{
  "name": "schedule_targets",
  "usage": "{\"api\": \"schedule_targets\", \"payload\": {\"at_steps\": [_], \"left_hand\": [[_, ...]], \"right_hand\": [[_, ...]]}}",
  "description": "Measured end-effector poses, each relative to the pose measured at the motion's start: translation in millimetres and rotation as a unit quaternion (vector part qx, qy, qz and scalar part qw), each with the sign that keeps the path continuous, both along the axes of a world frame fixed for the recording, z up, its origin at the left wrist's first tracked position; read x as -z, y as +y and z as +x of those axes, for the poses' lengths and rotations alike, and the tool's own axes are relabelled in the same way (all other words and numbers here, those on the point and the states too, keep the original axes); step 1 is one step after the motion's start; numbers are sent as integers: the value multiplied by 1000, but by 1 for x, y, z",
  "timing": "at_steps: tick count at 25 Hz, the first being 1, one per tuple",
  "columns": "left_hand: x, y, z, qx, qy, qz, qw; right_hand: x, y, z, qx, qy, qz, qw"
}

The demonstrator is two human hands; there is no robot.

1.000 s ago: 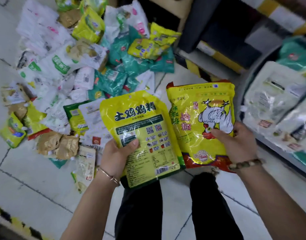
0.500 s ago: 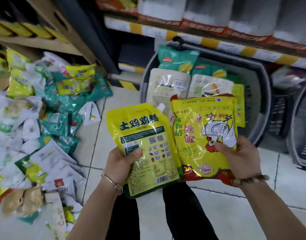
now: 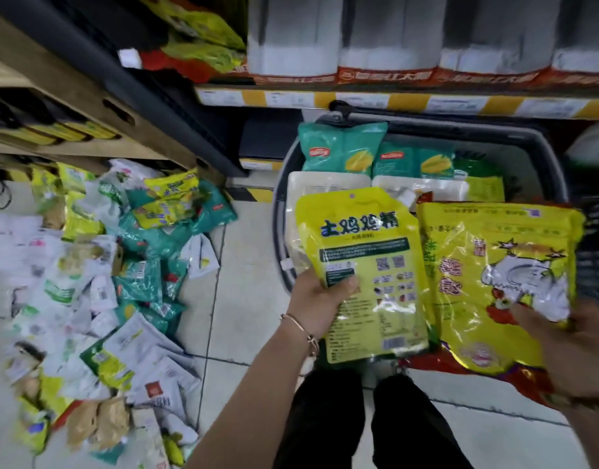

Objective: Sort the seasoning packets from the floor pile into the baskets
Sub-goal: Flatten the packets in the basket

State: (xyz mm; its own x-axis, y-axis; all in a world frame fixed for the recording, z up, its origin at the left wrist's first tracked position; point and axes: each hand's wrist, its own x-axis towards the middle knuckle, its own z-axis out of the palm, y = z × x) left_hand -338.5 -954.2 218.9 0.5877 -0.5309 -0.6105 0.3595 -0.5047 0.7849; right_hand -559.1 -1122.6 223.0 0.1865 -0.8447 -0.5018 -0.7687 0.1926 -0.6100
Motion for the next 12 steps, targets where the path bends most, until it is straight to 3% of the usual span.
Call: {"api": "schedule_targets", "payload": {"at_steps": [4,12], "left_hand": [[16,-35,-6,34,-17,25,999],[46,-95,-14,101,-122,80,984]], "right_hand": [[4,-20,-10,40,30,-33,998],[37,-68,-10,71,-38,-14,997]]}}
